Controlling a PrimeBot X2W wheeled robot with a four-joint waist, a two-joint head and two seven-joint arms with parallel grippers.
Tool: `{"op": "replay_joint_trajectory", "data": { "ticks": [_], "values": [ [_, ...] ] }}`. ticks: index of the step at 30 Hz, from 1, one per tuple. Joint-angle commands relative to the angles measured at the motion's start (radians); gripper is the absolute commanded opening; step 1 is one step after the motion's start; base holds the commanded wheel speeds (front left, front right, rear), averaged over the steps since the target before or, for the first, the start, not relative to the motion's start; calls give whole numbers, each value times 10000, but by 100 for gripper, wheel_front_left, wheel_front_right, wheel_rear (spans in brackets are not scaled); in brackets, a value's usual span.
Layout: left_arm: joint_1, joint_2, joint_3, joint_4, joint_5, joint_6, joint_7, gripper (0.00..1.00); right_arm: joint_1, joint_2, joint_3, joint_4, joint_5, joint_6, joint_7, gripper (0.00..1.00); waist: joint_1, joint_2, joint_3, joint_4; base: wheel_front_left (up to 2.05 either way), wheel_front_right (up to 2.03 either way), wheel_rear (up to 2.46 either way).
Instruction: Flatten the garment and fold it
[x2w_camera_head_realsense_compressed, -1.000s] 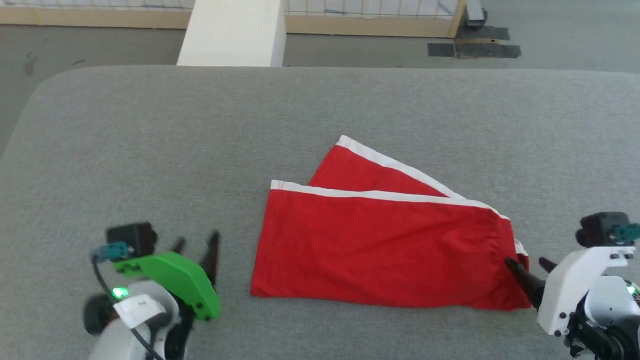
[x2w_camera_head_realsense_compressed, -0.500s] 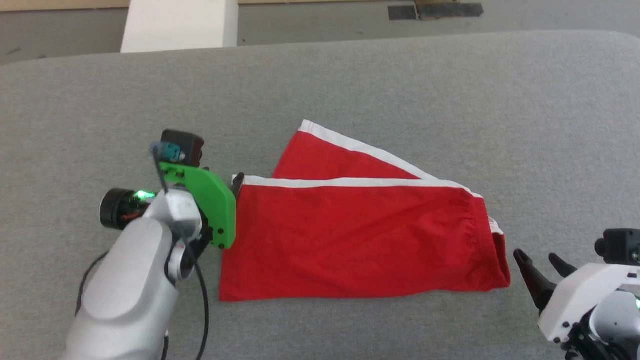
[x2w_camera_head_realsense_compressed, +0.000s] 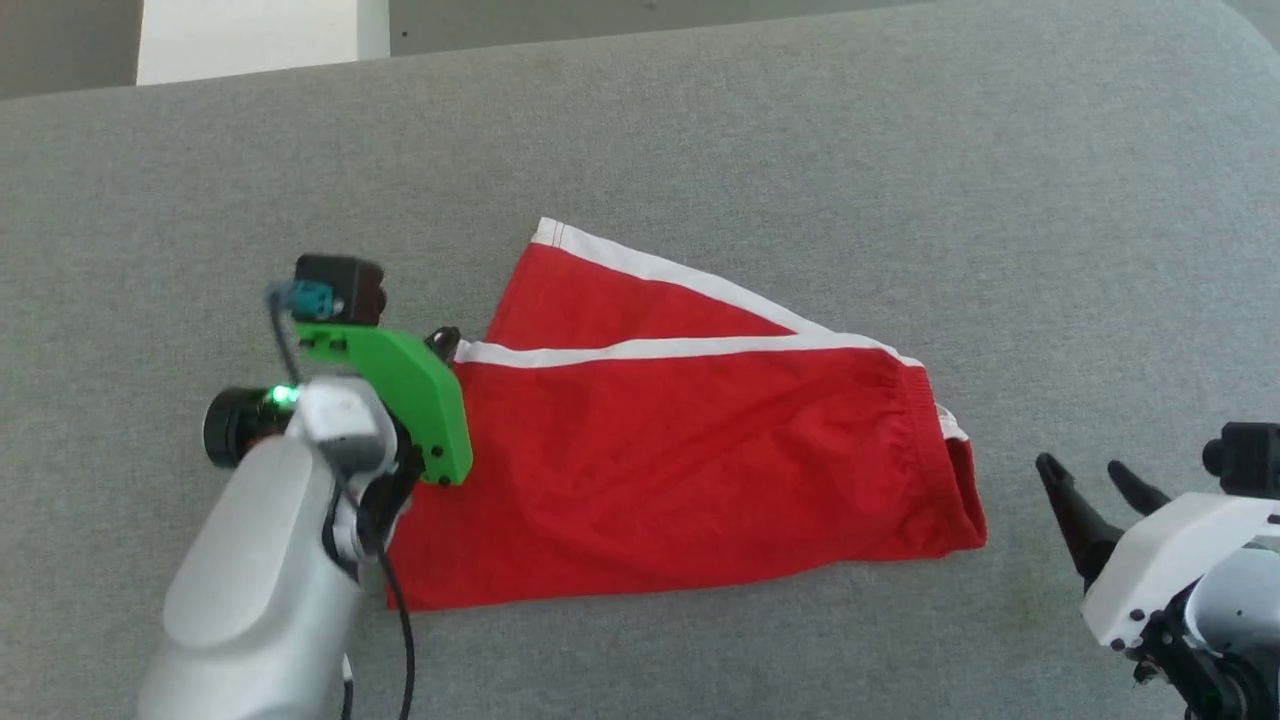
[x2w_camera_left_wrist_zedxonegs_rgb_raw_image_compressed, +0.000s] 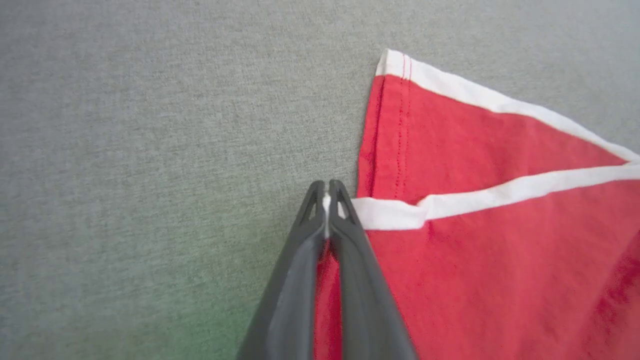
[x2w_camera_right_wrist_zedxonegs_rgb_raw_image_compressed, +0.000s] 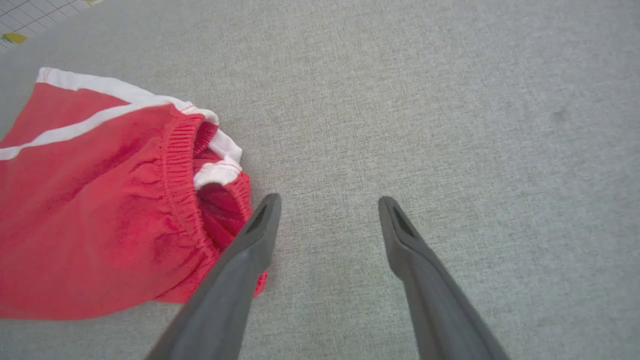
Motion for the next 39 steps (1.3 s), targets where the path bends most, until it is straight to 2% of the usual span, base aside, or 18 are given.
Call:
{"op": "replay_joint_trajectory", "data": {
  "ticks": [1, 6, 12, 18, 23, 24, 25, 26, 31, 35, 39],
  "values": [
    [457, -46, 162, -341, -161, 105, -278, 0, -247, -19, -13, -177, -178, -15, 2, 100, 0, 0, -42, 99, 0, 0, 0],
    [1948, -178, 462, -2202, -302, 506, -1264, 0, -1200, -554, 284, -657, -713, -15, 944, 100, 0, 0, 54, 531, 0, 0, 0],
    [2382, -359, 402, -2978, -297, 659, -1605, 0, -2256, -1247, 1405, 344, -899, -15, 1915, 100, 0, 0, 241, 892, 0, 0, 0],
    [2336, -455, 262, -3035, -304, 688, -1573, 0, -3014, -1485, 2477, 1651, -862, -15, 1696, 100, 0, 0, 429, 1017, 0, 0, 0],
    [2222, -453, 196, -3000, -289, 669, -1569, 0, -3373, -1507, 2846, 2427, -804, -15, 1260, 100, 0, 0, 525, 1095, 0, 0, 0],
    [2213, -446, 188, -2990, -290, 670, -1564, 0, -3430, -1510, 2898, 2569, -777, -15, 1213, 52, 0, 0, 535, 1108, 0, 0, 0],
    [2208, -436, 183, -2982, -289, 670, -1562, 0, -3475, -1514, 2936, 2648, -750, -15, 1144, 32, 0, 0, 539, 1114, 0, 0, 0],
    [2207, -430, 180, -2975, -294, 672, -1562, 0, -3527, -1514, 2962, 2730, -720, -15, 1046, 0, 0, 0, 538, 1117, 0, 0, 0],
    [2256, -391, 191, -2938, -340, 673, -1594, 0, -3673, -1631, 3029, 2876, -680, -15, 732, 0, 0, 0, 414, 1098, 0, 0, 0],
    [2095, -376, 264, -3008, -473, 596, -1610, 0, -3745, -1760, 3084, 2484, -481, -15, 636, 0, 0, 0, 206, 1095, 0, 0, 0],
    [711, -91, 481, -2932, -636, 229, -1277, 0, -4433, -1980, 3042, 1732, 465, -15, 1281, 0, 0, 0, 42, 1211, 0, 0, 0]
  ]
}}
